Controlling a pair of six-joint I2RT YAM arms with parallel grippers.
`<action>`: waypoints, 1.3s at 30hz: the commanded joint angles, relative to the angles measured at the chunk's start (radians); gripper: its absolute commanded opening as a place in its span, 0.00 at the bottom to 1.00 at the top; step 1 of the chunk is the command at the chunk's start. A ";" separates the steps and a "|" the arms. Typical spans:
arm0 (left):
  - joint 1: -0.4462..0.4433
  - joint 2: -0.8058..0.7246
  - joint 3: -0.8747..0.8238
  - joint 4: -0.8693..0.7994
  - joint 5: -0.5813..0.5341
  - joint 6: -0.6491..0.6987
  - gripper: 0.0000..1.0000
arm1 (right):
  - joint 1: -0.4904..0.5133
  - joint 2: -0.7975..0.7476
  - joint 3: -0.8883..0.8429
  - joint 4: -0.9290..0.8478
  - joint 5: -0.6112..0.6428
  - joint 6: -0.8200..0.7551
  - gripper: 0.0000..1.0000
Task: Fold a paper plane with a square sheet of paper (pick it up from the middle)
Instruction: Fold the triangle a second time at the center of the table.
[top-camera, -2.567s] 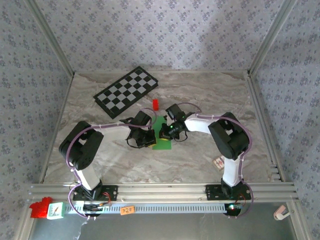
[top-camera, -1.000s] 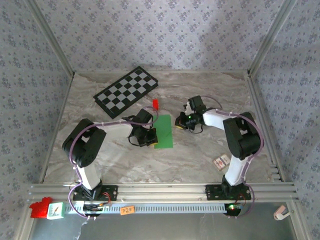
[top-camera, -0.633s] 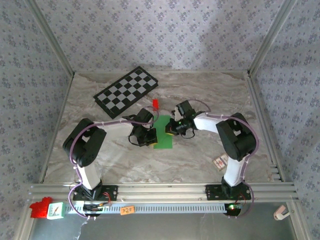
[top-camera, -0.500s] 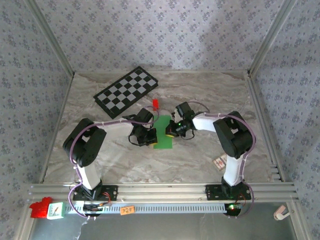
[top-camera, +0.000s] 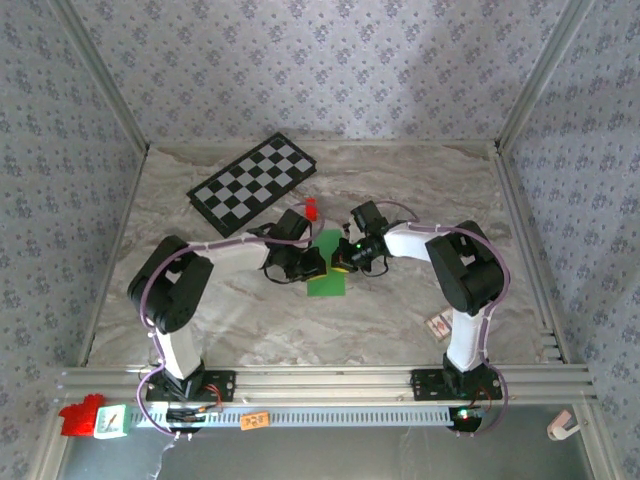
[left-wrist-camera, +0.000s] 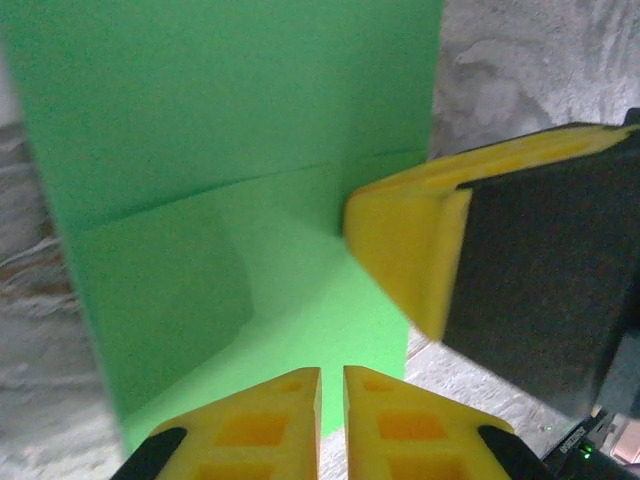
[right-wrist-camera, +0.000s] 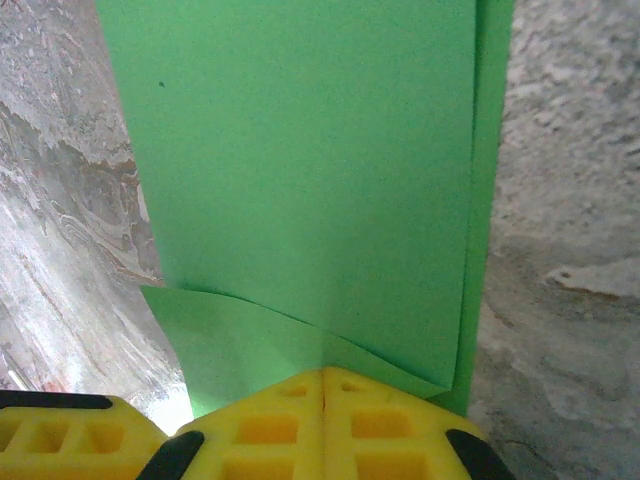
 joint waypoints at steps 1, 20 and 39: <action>-0.006 0.039 0.021 -0.005 0.015 0.005 0.12 | -0.003 0.055 -0.005 -0.083 0.076 -0.002 0.06; -0.026 -0.173 -0.239 -0.149 -0.049 0.013 0.11 | -0.035 0.082 -0.001 -0.083 0.059 -0.012 0.06; 0.023 -0.146 -0.042 0.059 -0.070 -0.097 0.37 | -0.015 -0.198 -0.033 -0.029 0.071 0.185 0.33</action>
